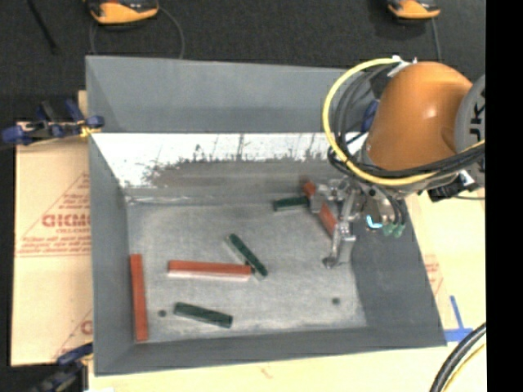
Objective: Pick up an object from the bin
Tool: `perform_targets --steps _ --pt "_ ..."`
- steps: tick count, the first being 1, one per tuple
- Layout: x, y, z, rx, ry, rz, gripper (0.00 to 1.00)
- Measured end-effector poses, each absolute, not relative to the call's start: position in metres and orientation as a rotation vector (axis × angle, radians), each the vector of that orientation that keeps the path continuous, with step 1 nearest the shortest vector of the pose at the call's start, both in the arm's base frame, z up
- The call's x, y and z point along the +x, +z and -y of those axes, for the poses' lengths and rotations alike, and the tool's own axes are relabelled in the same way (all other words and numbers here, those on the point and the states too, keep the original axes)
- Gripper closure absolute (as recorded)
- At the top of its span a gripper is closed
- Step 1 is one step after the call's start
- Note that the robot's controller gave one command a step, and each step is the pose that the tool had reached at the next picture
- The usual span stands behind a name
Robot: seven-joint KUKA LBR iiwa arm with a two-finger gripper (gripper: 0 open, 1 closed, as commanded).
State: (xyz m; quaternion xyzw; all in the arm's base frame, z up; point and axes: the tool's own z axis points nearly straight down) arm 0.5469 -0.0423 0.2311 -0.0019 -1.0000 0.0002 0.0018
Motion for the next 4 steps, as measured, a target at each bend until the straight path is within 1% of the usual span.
perform_targets --steps 1,2,3,4 --pt "0.539 0.102 -0.044 0.186 -0.003 3.132 0.0" --pt "0.582 0.074 -0.089 0.289 -0.002 3.134 0.0" --pt "0.581 0.076 -0.087 0.285 0.0 3.132 1.0" --pt "0.592 0.226 -0.108 0.374 0.0 3.132 1.0"
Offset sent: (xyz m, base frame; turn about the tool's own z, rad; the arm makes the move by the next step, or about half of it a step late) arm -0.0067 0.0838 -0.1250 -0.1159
